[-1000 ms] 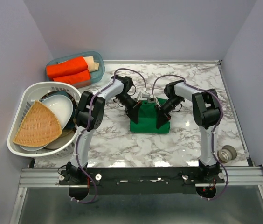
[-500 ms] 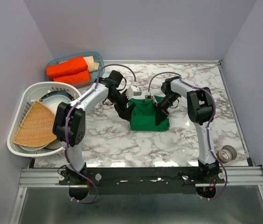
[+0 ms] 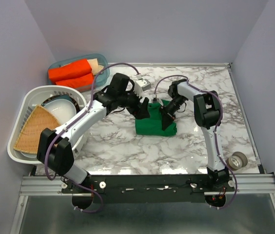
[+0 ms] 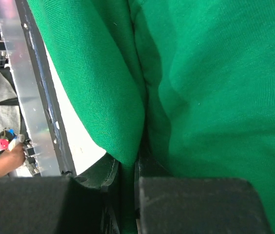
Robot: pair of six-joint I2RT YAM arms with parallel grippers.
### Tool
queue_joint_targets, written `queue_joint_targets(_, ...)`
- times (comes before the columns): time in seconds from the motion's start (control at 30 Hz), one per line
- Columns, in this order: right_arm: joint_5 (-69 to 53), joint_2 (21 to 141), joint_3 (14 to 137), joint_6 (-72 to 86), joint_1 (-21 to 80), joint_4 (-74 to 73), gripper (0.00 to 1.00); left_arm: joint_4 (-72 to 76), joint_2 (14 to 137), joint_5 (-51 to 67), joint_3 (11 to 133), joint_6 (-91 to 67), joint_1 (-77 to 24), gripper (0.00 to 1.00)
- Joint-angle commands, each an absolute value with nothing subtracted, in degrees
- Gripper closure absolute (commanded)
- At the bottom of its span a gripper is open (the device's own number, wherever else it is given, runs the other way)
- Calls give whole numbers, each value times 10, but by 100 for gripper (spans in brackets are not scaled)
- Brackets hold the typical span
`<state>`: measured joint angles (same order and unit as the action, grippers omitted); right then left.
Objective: Roll the t-shirts
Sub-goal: Roll the T-shirt to the center of the board.
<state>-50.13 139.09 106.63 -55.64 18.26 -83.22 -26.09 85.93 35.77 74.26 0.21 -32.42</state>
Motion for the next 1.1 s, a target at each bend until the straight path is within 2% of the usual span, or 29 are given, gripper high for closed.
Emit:
queue_joint_targets(0.0, -452, 1423, 1078, -554, 182, -874, 84, -295, 868, 290, 732, 190, -382, 27)
queue_joint_targets(0.03, -453, 1425, 1080, -550, 182, -874, 83, -274, 863, 238, 693, 230, -406, 28)
queue_joint_targets(0.07, -453, 1427, 1084, -546, 181, -874, 83, -259, 850, 235, 672, 304, -409, 27)
queue_joint_targets(0.13, -454, 1432, 1086, -539, 182, -874, 83, -222, 840, 243, 616, 359, -409, 19)
queue_joint_targets(0.27, -457, 1433, 1087, -538, 182, -874, 83, -198, 829, 282, 561, 436, -415, 18)
queue_joint_targets(0.47, -462, 1426, 1078, -550, 182, -874, 83, -166, 857, 255, 549, 456, -425, 18)
queue_joint_targets(1.07, -462, 1433, 1085, -540, 182, -875, 81, -197, 1001, 184, 590, 504, -435, 18)
